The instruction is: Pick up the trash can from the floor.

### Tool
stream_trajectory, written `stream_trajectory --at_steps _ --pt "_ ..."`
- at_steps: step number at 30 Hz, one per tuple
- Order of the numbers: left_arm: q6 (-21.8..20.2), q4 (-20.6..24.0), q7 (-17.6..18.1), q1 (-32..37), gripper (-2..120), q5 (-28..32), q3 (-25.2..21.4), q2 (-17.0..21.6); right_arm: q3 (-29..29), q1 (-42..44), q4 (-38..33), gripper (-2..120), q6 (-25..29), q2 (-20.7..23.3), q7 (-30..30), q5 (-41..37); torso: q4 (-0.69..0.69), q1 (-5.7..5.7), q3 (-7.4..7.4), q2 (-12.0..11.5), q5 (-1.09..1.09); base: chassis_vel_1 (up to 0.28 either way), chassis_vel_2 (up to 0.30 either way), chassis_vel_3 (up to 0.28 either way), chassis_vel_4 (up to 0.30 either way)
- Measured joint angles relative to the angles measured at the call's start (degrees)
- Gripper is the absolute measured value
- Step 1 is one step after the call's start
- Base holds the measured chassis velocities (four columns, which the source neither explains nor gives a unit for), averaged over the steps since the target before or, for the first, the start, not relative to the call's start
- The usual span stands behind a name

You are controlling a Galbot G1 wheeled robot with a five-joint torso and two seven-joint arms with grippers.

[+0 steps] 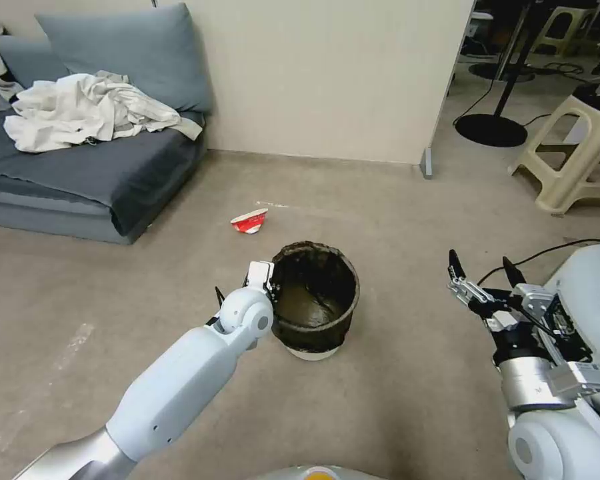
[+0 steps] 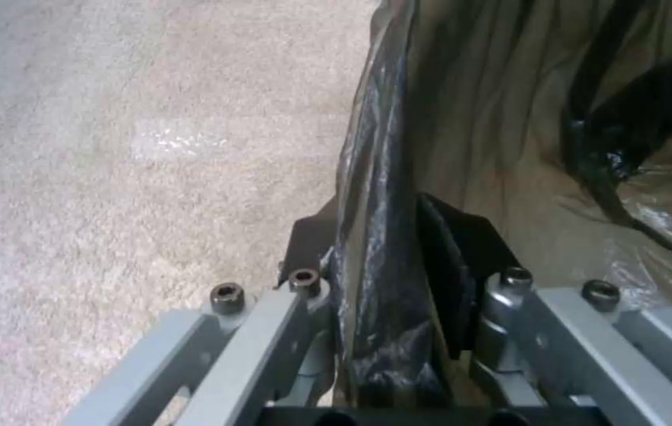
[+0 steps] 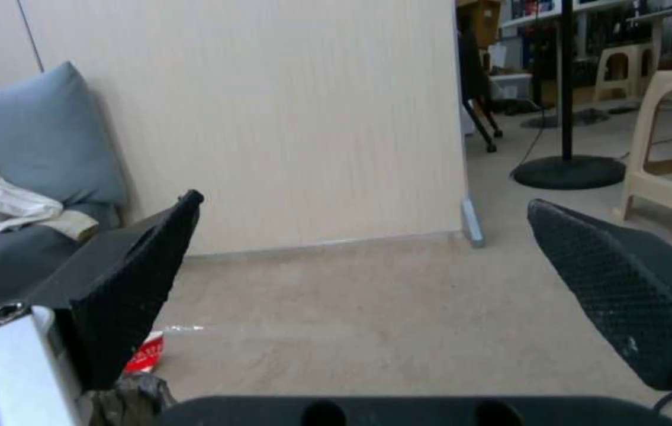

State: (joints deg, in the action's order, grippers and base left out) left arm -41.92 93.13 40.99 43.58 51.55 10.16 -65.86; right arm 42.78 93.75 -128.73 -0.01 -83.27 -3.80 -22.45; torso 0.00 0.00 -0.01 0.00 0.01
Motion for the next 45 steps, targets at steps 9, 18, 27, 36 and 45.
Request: stream_trajectory --at_steps 9,18,27,36,45 --pt "0.0 -0.1 0.6 0.4 10 0.3 -0.6 -0.3 -0.1 0.3 0.0 100 0.3 -0.3 0.0 0.1 -0.01 0.0 0.0 0.0 -0.02 0.0 0.0 0.0 0.0" --pt "0.1 1.2 1.2 1.6 9 0.7 -2.3 -0.3 -0.3 0.6 -0.1 100 0.5 -0.6 -0.1 0.3 -0.01 0.0 0.01 0.0 -0.04 0.0 0.0 0.0 0.0" --pt "0.2 4.5 2.5 2.3 3 2.8 -4.5 0.5 -0.3 0.9 -0.4 100 0.7 -0.4 -0.1 0.3 0.01 0.01 0.01 0.0 -0.01 0.0 0.0 0.0 0.0" --pt "0.2 7.8 3.5 2.9 1 5.1 -6.8 1.3 -0.1 1.1 -0.6 100 0.7 0.1 -0.1 0.3 0.01 0.0 0.02 0.0 -0.01 0.0 0.0 0.0 0.0" --pt "0.2 11.1 4.5 3.8 1 8.9 -9.9 2.5 -0.1 1.0 -0.6 100 0.7 0.5 -0.1 0.3 0.0 0.0 0.01 0.0 -0.01 0.0 0.0 0.0 0.0"
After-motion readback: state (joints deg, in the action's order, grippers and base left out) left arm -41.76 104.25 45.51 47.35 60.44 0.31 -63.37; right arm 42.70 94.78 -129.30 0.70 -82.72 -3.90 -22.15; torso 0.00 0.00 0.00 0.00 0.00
